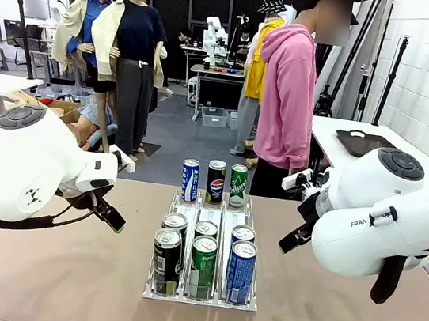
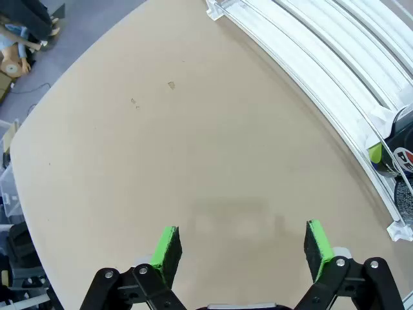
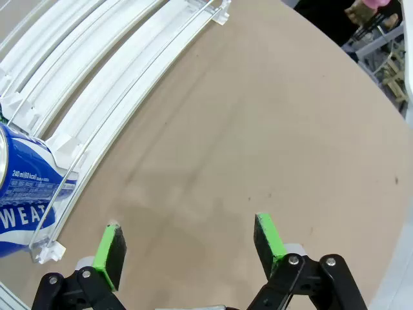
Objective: Retrieve and hand over the desired beverage to the person.
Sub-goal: Pick up a can of the same type that the person held from the Automatic Can Dispenser.
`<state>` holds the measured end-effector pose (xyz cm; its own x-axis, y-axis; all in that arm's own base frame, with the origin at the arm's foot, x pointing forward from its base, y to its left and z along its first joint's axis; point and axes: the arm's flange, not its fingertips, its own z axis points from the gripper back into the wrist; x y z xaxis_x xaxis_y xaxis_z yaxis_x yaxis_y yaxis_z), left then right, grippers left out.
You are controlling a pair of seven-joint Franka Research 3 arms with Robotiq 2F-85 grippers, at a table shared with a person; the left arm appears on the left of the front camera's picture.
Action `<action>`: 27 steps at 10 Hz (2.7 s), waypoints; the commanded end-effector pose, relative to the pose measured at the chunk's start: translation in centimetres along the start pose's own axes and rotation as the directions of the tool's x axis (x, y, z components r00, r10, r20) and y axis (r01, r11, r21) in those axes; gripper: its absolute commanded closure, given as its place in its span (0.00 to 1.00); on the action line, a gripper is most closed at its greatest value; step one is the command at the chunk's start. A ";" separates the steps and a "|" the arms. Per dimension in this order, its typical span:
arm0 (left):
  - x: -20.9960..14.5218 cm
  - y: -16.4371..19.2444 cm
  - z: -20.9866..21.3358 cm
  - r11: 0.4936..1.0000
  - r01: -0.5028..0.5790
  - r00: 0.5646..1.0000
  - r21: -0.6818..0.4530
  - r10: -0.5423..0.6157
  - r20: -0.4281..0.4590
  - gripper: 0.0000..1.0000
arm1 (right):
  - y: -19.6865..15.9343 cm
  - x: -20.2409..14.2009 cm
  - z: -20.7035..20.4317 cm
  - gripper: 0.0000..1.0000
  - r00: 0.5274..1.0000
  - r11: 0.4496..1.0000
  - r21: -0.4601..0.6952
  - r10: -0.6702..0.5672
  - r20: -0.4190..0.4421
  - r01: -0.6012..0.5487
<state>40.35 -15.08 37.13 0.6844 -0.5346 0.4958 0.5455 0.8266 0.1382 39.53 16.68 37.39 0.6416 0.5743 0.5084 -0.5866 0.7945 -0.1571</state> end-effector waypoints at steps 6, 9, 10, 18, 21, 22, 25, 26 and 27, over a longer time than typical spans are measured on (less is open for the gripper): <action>0.0 0.0 0.0 1.000 0.000 1.000 0.000 0.000 0.000 0.00 | 0.0 0.0 0.0 0.00 1.000 1.000 0.000 0.000 0.000 0.000; 0.0 0.0 0.0 1.000 0.000 1.000 0.000 0.000 0.000 0.00 | 0.0 0.0 0.0 0.00 1.000 1.000 0.000 0.000 0.000 0.000; 0.0 0.0 0.0 1.000 0.000 1.000 0.000 0.000 0.000 0.00 | 0.0 0.0 0.0 0.00 1.000 1.000 0.000 0.000 0.000 0.000; 3.5 7.5 10.3 0.941 -0.218 0.974 -0.257 0.194 -0.118 0.00 | -5.2 6.3 8.8 0.00 0.965 0.965 0.103 -0.230 -0.122 0.243; 0.9 11.9 14.4 0.850 -0.272 0.948 -0.451 0.316 0.023 0.00 | -8.9 5.4 13.5 0.00 0.934 0.873 0.335 -0.348 -0.085 0.355; -0.8 13.5 14.9 0.807 -0.294 0.924 -0.512 0.376 0.063 0.00 | -10.6 3.8 14.9 0.00 0.930 0.831 0.431 -0.363 -0.061 0.353; -6.1 18.4 15.5 0.677 -0.394 0.796 -0.622 0.590 0.137 0.00 | -16.1 -3.5 19.0 0.00 0.865 0.654 0.693 -0.495 0.087 0.304; -7.7 18.6 15.8 0.657 -0.392 0.777 -0.643 0.611 0.150 0.00 | -17.2 -5.8 19.9 0.00 0.835 0.616 0.735 -0.535 0.128 0.282; -8.3 18.2 15.6 0.669 -0.364 0.790 -0.648 0.591 0.166 0.00 | -18.2 -7.4 20.1 0.00 0.815 0.586 0.765 -0.561 0.146 0.267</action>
<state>37.50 8.13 49.67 0.7993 0.1216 0.5885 0.3812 0.6545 -0.6529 35.55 -5.28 55.08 0.7759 0.0073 0.6308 -0.5444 0.5129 0.6637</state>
